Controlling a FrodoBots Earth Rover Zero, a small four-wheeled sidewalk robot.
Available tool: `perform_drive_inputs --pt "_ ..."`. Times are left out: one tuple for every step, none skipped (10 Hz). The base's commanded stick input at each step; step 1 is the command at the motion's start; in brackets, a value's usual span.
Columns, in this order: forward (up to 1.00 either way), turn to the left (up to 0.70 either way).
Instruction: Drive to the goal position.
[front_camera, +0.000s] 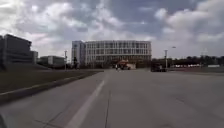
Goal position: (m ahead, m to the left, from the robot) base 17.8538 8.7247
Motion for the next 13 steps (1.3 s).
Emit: perform_drive_inputs --pt "1.0 0.02" --pt "1.0 0.23" --pt "1.0 0.4" --pt "1.0 0.23" --pt "1.0 0.02" --pt "1.0 0.02" --pt "1.0 0.02" --pt "1.0 0.02" --pt "1.0 0.02" --pt "1.0 0.02" --pt "1.0 0.02" --pt "1.0 0.02" --pt "1.0 0.02"
